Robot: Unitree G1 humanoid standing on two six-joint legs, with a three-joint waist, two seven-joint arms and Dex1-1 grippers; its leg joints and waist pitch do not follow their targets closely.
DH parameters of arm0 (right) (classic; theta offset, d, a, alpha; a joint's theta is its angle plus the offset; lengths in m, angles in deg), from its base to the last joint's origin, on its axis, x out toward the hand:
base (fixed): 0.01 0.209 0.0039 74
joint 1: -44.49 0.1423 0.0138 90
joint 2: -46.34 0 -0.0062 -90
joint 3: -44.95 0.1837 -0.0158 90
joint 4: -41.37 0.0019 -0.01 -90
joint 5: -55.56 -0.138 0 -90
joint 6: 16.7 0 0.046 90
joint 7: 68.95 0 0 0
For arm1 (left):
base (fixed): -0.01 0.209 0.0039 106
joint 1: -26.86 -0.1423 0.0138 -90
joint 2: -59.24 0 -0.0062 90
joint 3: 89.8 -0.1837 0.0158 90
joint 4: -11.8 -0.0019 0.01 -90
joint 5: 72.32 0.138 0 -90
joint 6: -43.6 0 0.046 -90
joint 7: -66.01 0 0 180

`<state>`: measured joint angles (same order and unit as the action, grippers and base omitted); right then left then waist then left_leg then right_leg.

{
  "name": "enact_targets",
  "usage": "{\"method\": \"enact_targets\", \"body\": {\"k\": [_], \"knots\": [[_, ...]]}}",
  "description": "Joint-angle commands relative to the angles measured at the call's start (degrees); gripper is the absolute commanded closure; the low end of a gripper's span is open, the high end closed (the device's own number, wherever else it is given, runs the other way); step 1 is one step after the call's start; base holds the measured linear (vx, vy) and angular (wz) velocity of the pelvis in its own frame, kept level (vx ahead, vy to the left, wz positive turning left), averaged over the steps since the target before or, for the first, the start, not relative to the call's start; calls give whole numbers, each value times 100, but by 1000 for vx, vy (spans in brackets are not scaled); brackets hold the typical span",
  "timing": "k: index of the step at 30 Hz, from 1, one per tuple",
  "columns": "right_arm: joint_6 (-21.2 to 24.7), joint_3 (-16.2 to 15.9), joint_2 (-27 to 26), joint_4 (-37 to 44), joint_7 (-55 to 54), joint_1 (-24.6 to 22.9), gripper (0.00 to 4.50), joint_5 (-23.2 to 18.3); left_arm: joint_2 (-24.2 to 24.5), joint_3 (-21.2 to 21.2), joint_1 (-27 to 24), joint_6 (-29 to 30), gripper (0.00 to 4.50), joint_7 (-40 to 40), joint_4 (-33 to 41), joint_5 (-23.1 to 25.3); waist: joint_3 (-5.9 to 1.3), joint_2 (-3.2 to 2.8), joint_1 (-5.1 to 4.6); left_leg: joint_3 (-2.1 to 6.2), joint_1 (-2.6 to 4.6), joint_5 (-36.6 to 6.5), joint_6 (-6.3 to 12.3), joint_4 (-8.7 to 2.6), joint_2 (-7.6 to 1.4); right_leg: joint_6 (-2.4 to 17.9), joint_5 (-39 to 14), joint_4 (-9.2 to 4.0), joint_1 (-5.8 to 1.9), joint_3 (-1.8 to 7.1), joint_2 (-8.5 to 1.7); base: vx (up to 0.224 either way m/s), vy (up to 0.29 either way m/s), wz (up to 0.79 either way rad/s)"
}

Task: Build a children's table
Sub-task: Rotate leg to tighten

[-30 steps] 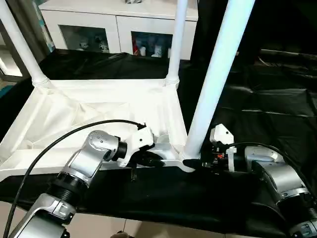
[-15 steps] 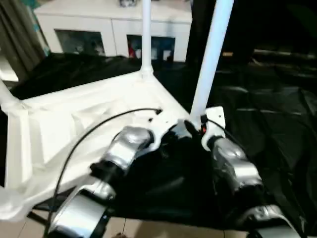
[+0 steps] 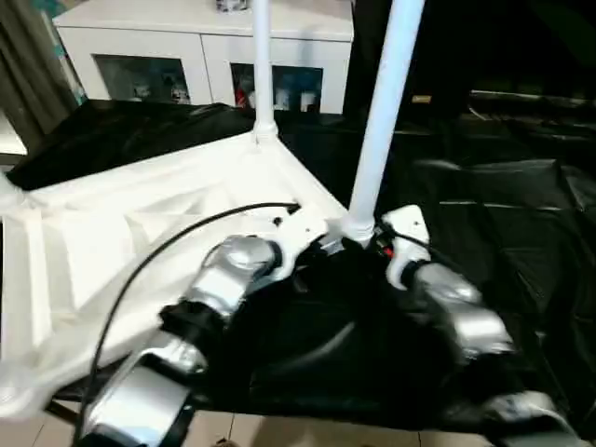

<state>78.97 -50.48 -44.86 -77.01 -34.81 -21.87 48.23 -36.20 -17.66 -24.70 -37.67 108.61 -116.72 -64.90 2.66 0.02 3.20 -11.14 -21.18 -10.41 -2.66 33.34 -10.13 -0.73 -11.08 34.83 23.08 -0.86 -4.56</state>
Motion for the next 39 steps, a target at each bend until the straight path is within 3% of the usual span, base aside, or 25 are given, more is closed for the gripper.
{"method": "enact_targets", "body": {"k": [1,4,5,7,9,15,21,28,32,36,39], "knots": [[-36,-205,274,432,856,-81,76,-167,196,-218,-346,-383,450,647,91,-113,-312,107,52,125,6,-1373,331,-395,-255,1069,-1278,-481,-239,158,-316,0,0,0],[10,-276,618,668,1415,-177,76,-295,453,-285,-597,-515,450,1359,482,-353,-326,101,66,113,17,-1194,455,-377,-272,1277,-889,-432,-249,156,-328,0,0,0],[22,-325,792,769,1663,-211,76,-315,671,-379,-759,-460,450,1860,808,-499,-314,90,69,94,33,-1167,476,-378,-272,1338,-838,-438,-221,158,-308,0,0,0],[17,-363,894,825,1817,-225,76,-312,810,-420,-860,-363,450,2152,1049,-607,-310,69,89,95,56,-1182,445,-386,-296,1433,-807,-419,-214,156,-314,0,0,0],[49,-401,956,886,1967,-238,76,-300,869,-389,-927,-227,450,2329,1247,-742,-307,99,94,87,56,-1227,412,-394,-299,1449,-832,-410,-218,154,-309,0,0,0],[126,-632,1108,1056,2440,-318,76,-265,951,-356,-1013,-150,450,2608,1465,-840,-289,99,163,91,74,-1373,291,-409,-295,1308,-1218,-440,-213,169,-325,0,0,0],[231,-617,1068,1070,2574,-303,102,-339,992,-328,-1001,-54,450,2645,1537,-845,-301,107,179,92,63,-1259,281,-399,-287,1266,-1132,-423,-215,168,-318,0,0,0],[271,-599,1077,1062,2608,-269,166,-397,1003,-309,-1011,6,450,2664,1578,-839,-313,104,185,88,63,-1127,334,-380,-281,1338,-924,-403,-227,159,-315,0,0,0],[316,-583,1046,1047,2601,-278,174,-383,1006,-300,-1007,46,450,2662,1578,-827,-316,113,187,86,57,-1077,351,-371,-274,1333,-905,-397,-236,158,-315,0,0,0],[275,-482,836,611,1849,-164,176,-102,884,-208,-879,136,450,2134,1267,-632,-306,97,172,87,60,-1124,307,-377,-273,1321,-1026,-411,-219,157,-312,0,0,0],[348,-218,421,-147,571,58,176,123,558,75,-555,187,450,1215,593,-512,-290,99,115,107,70,-1419,77,-409,-250,1200,-1621,-455,-201,147,-314,0,0,0]]}}
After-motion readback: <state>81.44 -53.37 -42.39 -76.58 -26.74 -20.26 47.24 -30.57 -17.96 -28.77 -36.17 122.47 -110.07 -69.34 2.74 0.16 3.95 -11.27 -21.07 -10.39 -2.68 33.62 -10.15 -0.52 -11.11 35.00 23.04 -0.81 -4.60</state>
